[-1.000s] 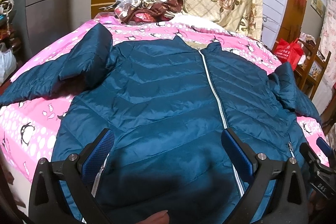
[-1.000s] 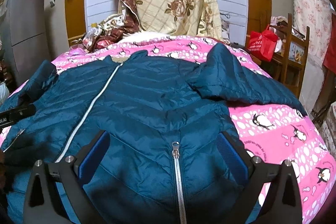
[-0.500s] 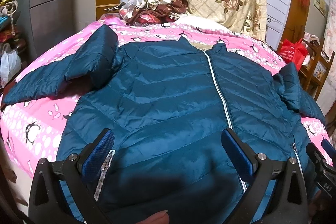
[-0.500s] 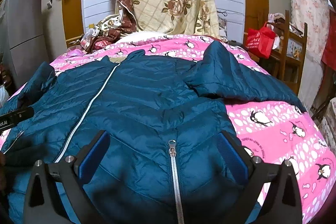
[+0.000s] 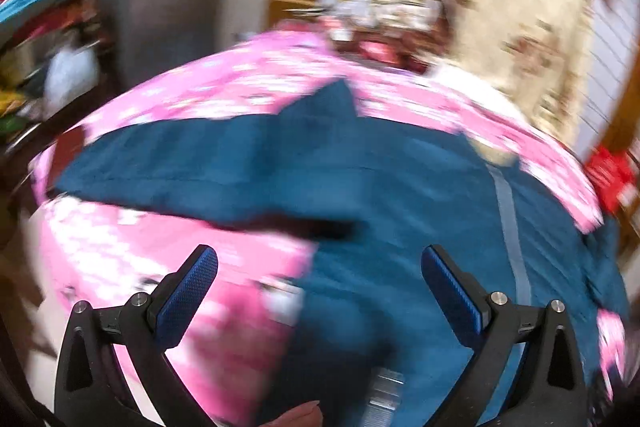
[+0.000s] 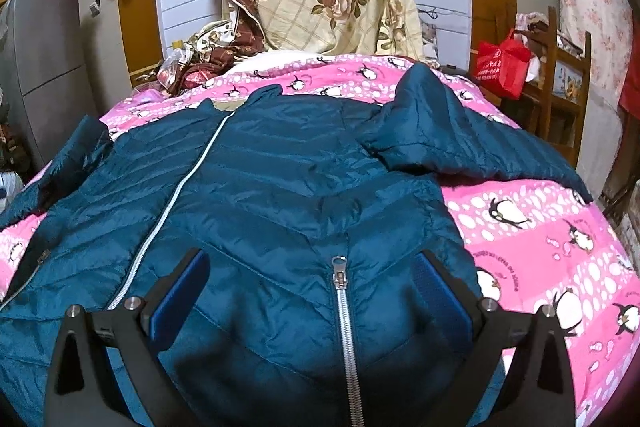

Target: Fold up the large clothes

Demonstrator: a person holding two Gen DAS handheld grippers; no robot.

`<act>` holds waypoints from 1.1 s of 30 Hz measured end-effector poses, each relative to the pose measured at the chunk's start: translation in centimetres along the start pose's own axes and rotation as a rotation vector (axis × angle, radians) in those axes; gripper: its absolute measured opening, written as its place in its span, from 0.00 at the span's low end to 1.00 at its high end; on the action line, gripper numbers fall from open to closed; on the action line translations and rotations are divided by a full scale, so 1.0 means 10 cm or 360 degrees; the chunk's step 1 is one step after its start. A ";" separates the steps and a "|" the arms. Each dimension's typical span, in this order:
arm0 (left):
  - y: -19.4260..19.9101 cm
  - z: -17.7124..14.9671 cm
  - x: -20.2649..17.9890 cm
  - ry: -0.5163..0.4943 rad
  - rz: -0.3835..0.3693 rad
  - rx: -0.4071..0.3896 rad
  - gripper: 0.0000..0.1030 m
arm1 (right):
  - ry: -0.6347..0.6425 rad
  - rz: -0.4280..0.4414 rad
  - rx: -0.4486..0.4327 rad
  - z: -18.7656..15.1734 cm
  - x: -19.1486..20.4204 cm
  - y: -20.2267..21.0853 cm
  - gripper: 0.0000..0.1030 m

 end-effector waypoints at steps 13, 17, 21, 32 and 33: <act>-0.61 0.19 1.85 0.0508 0.0277 0.0019 0.73 | 0.0025 -0.0010 0.0034 -0.04 0.06 -0.07 1.00; -0.82 0.40 1.88 0.0497 0.0146 0.0019 0.73 | 0.0061 -0.0022 0.0041 -0.07 0.10 -0.09 1.00; -0.95 0.60 2.00 0.0553 0.0031 -0.0070 0.73 | 0.0078 -0.0038 0.0057 -0.10 0.12 -0.12 1.00; -1.06 0.71 2.14 0.0485 0.0113 -0.0129 0.65 | 0.0181 -0.0201 0.0121 -0.21 0.01 -0.21 1.00; -1.07 0.70 2.13 0.0458 0.0127 -0.0116 0.66 | 0.0195 -0.0226 0.0149 -0.24 -0.03 -0.23 1.00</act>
Point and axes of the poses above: each gripper's, at about its wrist camera, not at the fingertips, and y roughly against the way its jaws point, x to its left, z to its top, the point moved 6 cm from there along -y, roughly the way its jaws point, and after that the axes turned 14 degrees about -z, right-handed, at the moved point
